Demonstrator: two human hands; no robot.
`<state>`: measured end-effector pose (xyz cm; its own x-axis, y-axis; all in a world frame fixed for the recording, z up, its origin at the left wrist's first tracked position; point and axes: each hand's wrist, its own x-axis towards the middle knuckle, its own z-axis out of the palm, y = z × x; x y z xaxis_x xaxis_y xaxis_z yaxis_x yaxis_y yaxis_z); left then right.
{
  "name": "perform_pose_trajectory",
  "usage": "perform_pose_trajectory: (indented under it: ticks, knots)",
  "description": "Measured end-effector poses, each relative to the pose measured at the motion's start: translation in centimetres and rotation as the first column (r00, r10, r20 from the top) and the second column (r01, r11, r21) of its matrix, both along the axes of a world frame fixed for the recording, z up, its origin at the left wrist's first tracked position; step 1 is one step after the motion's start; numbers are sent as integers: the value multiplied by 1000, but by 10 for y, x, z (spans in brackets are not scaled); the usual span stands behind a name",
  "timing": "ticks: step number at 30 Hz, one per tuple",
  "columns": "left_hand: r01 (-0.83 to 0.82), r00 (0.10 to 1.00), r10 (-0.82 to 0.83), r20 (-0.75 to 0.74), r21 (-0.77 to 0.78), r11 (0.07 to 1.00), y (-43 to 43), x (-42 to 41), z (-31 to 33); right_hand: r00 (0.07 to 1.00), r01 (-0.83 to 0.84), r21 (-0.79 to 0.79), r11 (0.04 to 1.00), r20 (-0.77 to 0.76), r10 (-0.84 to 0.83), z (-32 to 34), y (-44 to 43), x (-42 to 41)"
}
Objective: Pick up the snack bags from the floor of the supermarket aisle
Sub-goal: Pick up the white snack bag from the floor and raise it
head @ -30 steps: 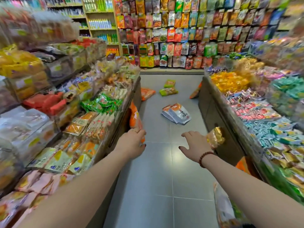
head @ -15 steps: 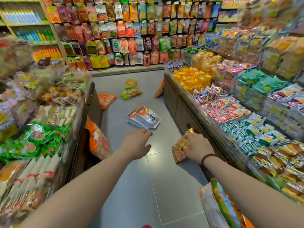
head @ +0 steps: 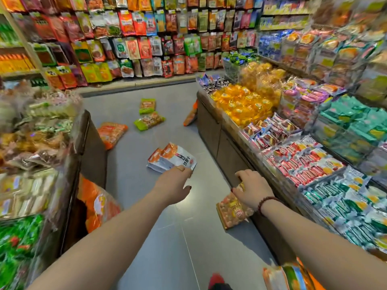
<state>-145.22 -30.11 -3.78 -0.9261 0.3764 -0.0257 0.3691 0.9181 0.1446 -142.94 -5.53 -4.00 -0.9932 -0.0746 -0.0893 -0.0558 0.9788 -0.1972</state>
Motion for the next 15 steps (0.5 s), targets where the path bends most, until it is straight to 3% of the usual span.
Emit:
perform_pose_trajectory:
  ticks: [15]
  knots:
    - [-186, 980, 182, 75, 40, 982, -29, -271, -21, 995, -75, -9, 997, 59, 76, -20, -19, -319]
